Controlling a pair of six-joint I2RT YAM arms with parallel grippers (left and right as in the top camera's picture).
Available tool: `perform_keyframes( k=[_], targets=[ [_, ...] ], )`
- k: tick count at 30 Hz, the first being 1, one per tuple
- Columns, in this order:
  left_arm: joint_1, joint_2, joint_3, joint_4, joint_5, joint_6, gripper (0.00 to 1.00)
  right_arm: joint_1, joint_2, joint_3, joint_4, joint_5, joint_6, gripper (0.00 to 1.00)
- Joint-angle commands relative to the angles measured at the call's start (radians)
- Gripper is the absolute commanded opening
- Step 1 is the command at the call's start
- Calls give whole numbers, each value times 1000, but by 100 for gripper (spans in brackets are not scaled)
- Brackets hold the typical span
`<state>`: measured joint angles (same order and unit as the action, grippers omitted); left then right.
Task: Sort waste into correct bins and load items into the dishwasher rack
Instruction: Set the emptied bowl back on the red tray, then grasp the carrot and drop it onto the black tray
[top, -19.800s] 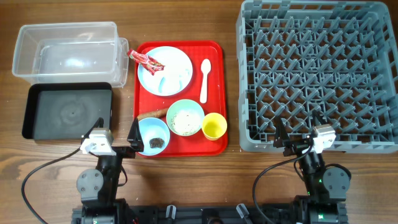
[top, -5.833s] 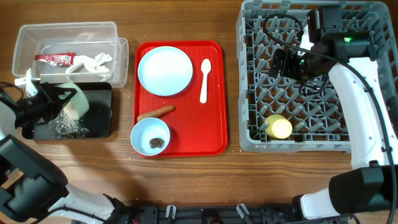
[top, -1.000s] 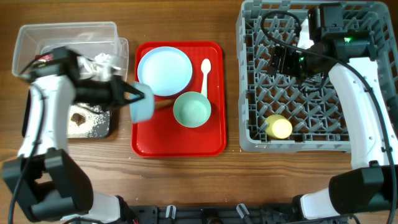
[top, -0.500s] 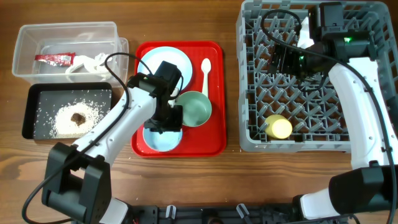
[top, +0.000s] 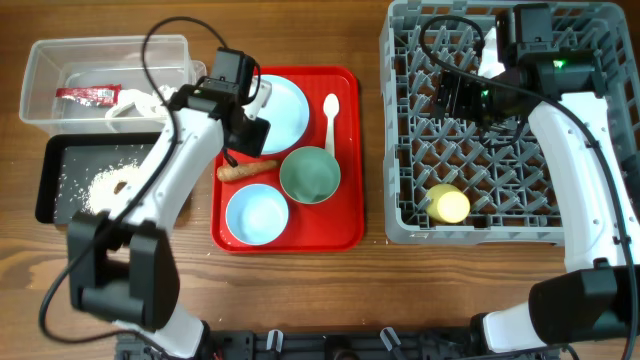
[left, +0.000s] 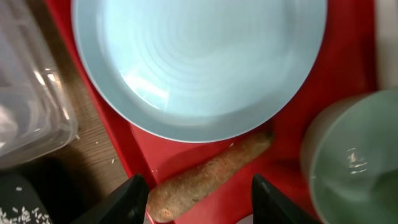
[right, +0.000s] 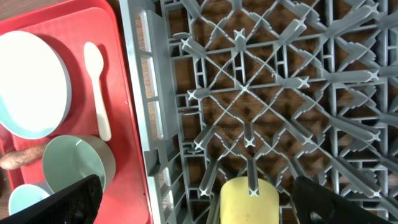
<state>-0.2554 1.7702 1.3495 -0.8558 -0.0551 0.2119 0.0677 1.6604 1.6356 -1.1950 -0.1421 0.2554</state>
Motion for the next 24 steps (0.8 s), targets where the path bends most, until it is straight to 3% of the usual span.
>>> perform_keyframes(
  k=[1,4,11,12,14,18,21,24],
  targets=[
    [5,108,-7,-16,-14,178,54,4,-14,12,2,-16,-21,100],
    [5,171,-7,-47,-13,178,45,4,-14,12,2,-16,-20,99],
    [29,233,-49,-22,-13,197,49,4,-14,12,1,-16,-21,100],
    [35,237,-61,-11,-13,197,44,4,-14,12,1,-16,-21,100],
    [40,237,-61,-8,-14,196,26,4,-14,12,2,-16,-20,100],
    [40,234,-58,-8,-14,173,6,4,-14,12,2,-16,-19,100],
    [40,208,-21,-45,-14,169,4,4,-14,12,2,-16,-19,100],
    [37,141,89,-136,-13,90,4,4,-14,12,3,-16,-19,99]
  ],
)
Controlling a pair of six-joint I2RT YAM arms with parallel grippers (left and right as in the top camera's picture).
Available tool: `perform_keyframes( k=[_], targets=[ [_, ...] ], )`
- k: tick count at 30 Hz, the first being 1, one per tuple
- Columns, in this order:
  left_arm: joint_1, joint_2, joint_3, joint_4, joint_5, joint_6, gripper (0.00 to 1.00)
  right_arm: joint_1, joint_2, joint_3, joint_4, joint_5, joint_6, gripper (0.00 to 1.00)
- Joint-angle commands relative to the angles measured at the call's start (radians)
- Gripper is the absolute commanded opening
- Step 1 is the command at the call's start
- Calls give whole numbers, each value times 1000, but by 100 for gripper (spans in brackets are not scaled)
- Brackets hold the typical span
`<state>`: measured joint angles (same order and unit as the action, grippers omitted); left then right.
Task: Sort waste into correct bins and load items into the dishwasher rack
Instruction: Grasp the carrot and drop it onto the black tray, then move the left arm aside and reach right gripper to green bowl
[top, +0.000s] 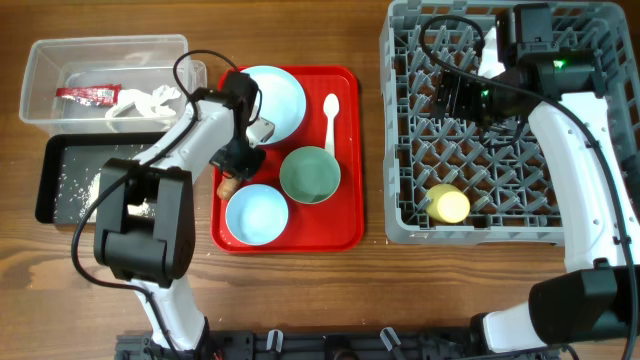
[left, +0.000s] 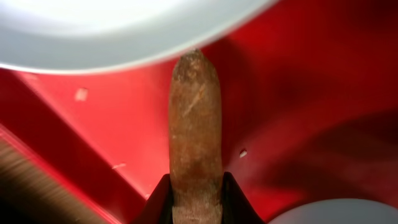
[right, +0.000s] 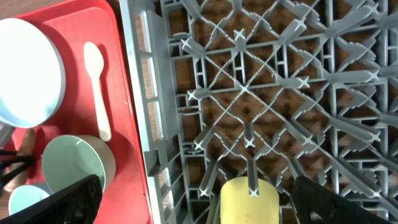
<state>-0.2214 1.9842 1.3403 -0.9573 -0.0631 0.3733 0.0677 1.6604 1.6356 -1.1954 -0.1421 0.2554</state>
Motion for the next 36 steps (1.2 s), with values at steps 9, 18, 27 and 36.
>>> perform_keyframes(
  k=[9,18,27,36],
  targets=[
    [84,-361,186,-137,21,-207,7,4,-14,12,26,-16,-19,100],
    [562,-365,173,-155,28,-963,6,4,-14,12,33,-16,-19,99],
    [643,-294,-241,312,-14,-1565,10,4,-14,12,50,-16,-17,100],
    [643,-204,-289,394,-13,-1555,46,4,-14,12,50,-17,-17,99]
  ],
)
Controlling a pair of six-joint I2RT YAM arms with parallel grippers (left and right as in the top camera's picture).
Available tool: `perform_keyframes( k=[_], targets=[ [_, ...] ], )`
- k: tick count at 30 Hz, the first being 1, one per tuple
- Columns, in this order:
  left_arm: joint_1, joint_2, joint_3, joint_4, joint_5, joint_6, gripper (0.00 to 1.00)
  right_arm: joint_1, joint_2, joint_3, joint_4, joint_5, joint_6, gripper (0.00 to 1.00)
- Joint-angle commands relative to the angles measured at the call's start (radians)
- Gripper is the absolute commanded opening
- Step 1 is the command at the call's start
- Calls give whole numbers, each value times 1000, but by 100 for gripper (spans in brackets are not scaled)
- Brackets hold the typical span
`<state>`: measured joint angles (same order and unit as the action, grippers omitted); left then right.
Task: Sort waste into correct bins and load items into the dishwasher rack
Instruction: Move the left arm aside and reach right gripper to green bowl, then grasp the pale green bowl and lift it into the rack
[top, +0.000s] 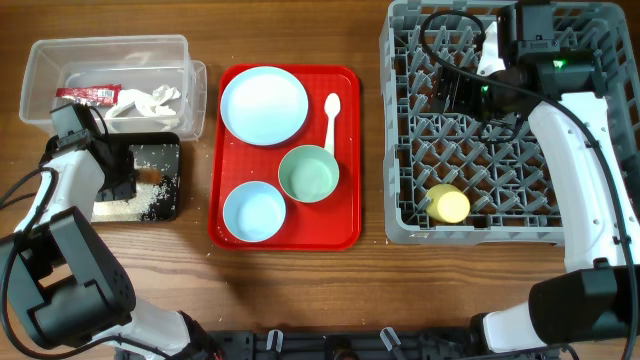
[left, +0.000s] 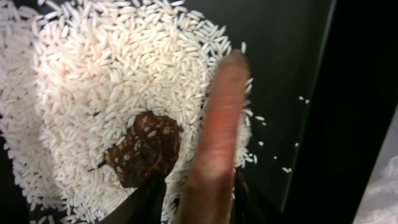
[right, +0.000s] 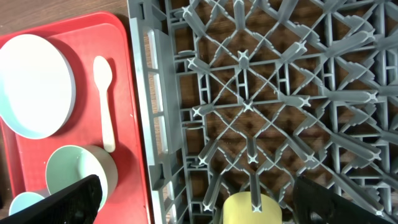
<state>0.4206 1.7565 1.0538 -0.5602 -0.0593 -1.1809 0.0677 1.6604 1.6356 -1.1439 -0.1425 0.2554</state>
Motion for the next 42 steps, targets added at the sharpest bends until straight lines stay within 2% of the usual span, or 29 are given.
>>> perform_keyframes(
  k=[1,3,4,6,8,11,14,16,18,22,24,25,27,29,32,33,38,40,42],
  targets=[
    [1,19,-2,-1,-9,27,54,4,-14,12,-1,-17,-17,100],
    [1,-8,22,10,49,156,64,4,-14,12,6,-47,-19,100],
    [1,-31,42,10,97,222,65,4,-14,12,19,-82,-20,100],
    [0,-133,99,13,324,486,68,8,-14,12,60,-182,-19,99],
    [-12,-219,117,30,513,692,72,48,-14,12,119,-237,-16,100],
    [-113,-292,117,-34,545,871,72,178,-5,11,192,-240,-16,100],
    [-269,-282,117,-116,505,968,72,304,55,11,220,-193,37,99],
    [-385,-277,117,-156,351,969,72,382,140,10,215,-188,40,94],
    [-439,-277,117,-164,280,969,71,416,200,9,208,-188,63,89],
    [-469,-277,117,-162,239,968,72,465,357,5,193,-186,58,68],
    [-468,-277,117,-163,230,968,73,465,428,5,185,-143,32,65],
    [-468,-277,117,-163,191,967,70,465,457,5,185,-139,2,60],
    [-456,-277,117,-151,165,964,69,465,489,5,186,-134,-21,48],
    [-413,-277,117,-139,166,932,64,465,490,5,185,-105,-20,39],
    [-324,-277,117,-135,166,884,68,465,490,5,182,-63,-19,5],
    [-304,-277,117,-137,166,885,100,465,490,5,182,-60,-20,4],
    [-294,-277,117,-137,166,885,100,463,467,16,184,-49,-16,4],
    [-294,-277,117,-137,166,885,100,457,374,49,158,-39,-16,4],
    [-294,-277,117,-137,166,885,100,439,220,69,137,85,37,4]
  ],
)
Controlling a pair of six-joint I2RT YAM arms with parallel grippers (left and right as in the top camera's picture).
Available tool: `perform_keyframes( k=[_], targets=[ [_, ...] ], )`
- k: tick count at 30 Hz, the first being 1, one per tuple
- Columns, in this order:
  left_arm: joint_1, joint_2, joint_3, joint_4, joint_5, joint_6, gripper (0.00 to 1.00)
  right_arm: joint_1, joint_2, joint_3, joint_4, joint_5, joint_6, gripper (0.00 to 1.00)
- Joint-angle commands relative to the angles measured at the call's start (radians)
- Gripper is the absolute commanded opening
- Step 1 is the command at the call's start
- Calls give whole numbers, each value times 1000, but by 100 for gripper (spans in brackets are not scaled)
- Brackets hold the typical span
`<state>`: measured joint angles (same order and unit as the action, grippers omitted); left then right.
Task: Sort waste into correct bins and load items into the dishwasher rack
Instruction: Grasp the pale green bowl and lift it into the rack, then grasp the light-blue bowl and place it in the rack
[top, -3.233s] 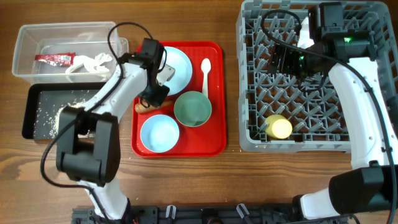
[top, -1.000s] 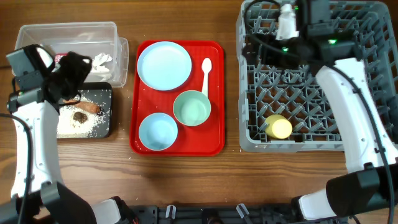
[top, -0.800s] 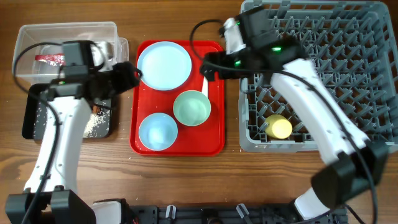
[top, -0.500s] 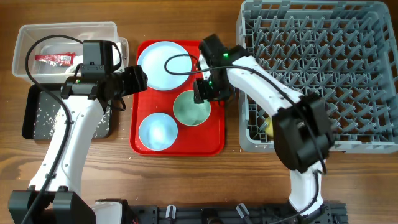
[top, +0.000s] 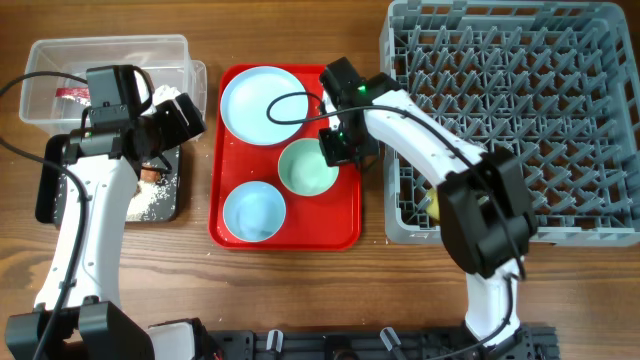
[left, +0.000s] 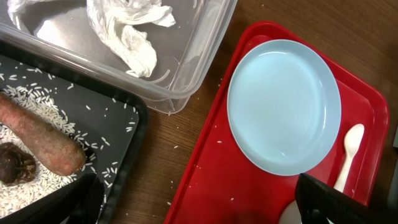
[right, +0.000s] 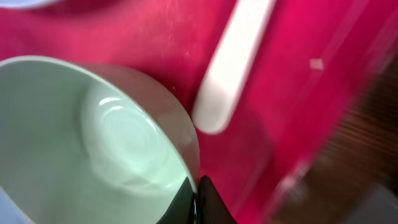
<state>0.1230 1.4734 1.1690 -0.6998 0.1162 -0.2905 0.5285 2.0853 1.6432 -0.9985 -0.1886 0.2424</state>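
On the red tray (top: 345, 235) stand a light blue plate (top: 263, 105), a small blue bowl (top: 254, 211) and a green bowl (top: 308, 170). My right gripper (right: 198, 186) is shut on the green bowl's (right: 93, 137) right rim, next to a white spoon (right: 230, 68). A carrot (left: 40, 143) lies on rice in the black tray (left: 134, 130). My left gripper (left: 199, 205) hangs wide open over the edge between black tray and red tray, holding nothing. The grey dish rack (top: 500, 100) sits at the right.
A clear bin (top: 60, 60) with crumpled white paper (left: 134, 37) and a red wrapper stands behind the black tray. A yellow cup (top: 438, 205) lies in the rack's front left, partly hidden by my right arm. A dark lump (left: 15, 168) lies by the carrot.
My left gripper has let go of the carrot, which now lies in the black tray, and stands open farther right. My right gripper has gone from above the rack to the green bowl and shut on its rim.
My left gripper was open over the carrot on the red tray, then shut on it there, then held it over the rice in the black tray. Now the carrot lies in that tray. My right gripper stayed above the rack until now.
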Motion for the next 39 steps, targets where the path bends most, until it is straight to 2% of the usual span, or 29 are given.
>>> perform_keyframes(
  k=[1,3,5,7,8,12,14,16,21,26,27,28,29,30,35,37,39],
  targets=[
    [4,6,2,3,-10,-6,100,-35,-277,61,-6,214,80,4],
    [4,6,2,3,-10,-6,100,-77,-414,61,25,510,165,4],
    [4,6,2,3,-10,-5,100,-113,-468,61,84,838,210,4],
    [4,6,2,3,-10,-5,100,-151,-444,60,215,1160,153,4],
    [4,6,2,3,-10,-6,100,-167,-417,60,301,1206,51,4],
    [4,6,2,3,-10,-5,100,-193,-204,60,760,1297,-468,4],
    [4,6,2,3,-10,-5,100,-193,-100,60,927,1296,-702,4],
    [4,6,2,3,-10,-5,100,-192,16,60,997,1301,-846,4],
    [4,6,2,3,-10,-5,100,-180,101,50,962,1333,-837,4],
    [4,6,2,3,-10,-6,100,-150,103,50,776,1260,-707,4],
    [4,6,2,3,-10,-6,100,-140,103,50,764,1260,-707,8],
    [4,6,2,3,-10,-5,100,-127,103,50,766,1261,-708,35],
    [4,6,2,3,-10,-6,100,-109,103,50,771,1265,-713,85],
    [4,6,2,3,-10,-5,100,-95,102,50,774,1265,-710,100],
    [4,6,2,3,-10,-6,100,-11,43,50,836,1233,-664,100],
    [4,6,2,3,-10,-6,100,19,-29,50,793,1146,-533,100],
    [4,6,2,3,-10,-6,100,44,-114,50,636,935,-314,100]
  ],
)
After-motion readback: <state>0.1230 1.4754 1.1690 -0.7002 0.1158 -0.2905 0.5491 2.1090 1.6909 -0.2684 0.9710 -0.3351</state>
